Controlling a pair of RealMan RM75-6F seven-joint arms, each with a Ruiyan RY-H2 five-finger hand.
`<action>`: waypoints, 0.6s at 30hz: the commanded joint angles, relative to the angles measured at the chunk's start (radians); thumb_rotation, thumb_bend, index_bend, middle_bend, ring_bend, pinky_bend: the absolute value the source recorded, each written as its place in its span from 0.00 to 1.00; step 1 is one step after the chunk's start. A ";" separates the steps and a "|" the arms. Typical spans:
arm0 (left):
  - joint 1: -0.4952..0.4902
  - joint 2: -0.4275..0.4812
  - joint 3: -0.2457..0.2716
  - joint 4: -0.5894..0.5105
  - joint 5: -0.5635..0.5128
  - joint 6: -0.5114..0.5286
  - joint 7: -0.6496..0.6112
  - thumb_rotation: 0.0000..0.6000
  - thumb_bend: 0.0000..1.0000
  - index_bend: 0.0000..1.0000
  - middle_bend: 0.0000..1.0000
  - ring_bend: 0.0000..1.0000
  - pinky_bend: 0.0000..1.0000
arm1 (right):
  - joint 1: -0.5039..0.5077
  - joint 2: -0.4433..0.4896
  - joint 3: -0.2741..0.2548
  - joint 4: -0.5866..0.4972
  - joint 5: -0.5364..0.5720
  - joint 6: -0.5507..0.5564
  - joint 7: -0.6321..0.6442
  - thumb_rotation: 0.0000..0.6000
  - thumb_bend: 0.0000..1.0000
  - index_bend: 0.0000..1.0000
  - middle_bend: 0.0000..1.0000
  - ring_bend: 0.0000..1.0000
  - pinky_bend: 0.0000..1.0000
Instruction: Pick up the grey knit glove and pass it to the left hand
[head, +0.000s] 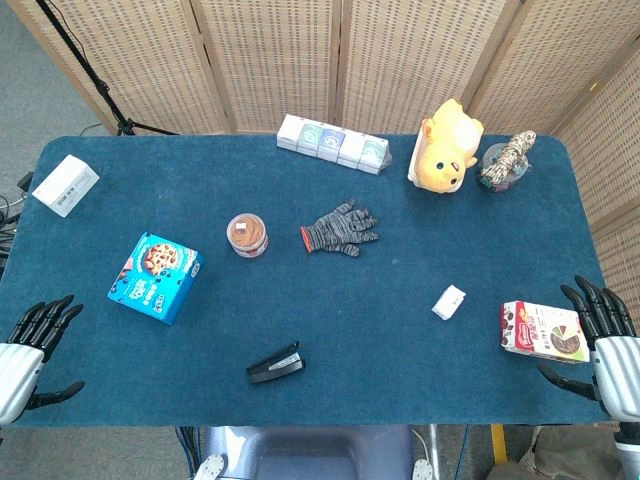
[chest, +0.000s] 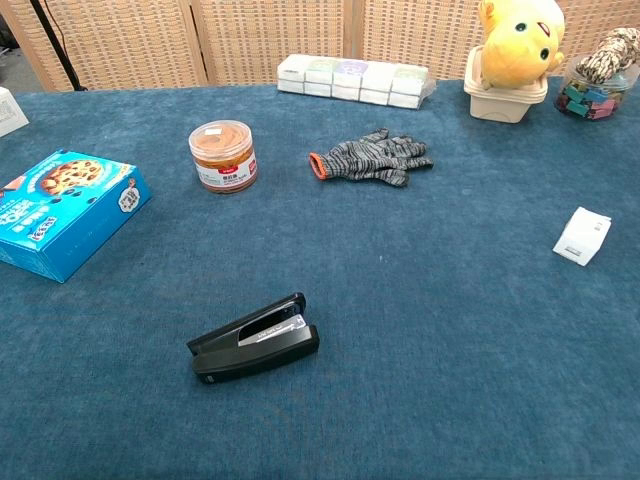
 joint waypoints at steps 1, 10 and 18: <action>0.000 0.000 -0.001 0.000 -0.003 -0.001 -0.001 1.00 0.02 0.00 0.00 0.00 0.00 | 0.002 -0.001 0.000 0.002 0.002 -0.005 0.000 1.00 0.00 0.00 0.00 0.00 0.00; 0.000 -0.001 -0.003 -0.005 -0.007 -0.002 0.004 1.00 0.02 0.00 0.00 0.00 0.00 | 0.035 -0.029 0.006 0.014 0.014 -0.059 -0.020 1.00 0.00 0.00 0.00 0.00 0.00; -0.009 0.000 -0.008 -0.020 -0.017 -0.020 0.017 1.00 0.02 0.00 0.00 0.00 0.00 | 0.241 -0.088 0.116 0.077 0.183 -0.344 -0.076 1.00 0.00 0.00 0.00 0.00 0.00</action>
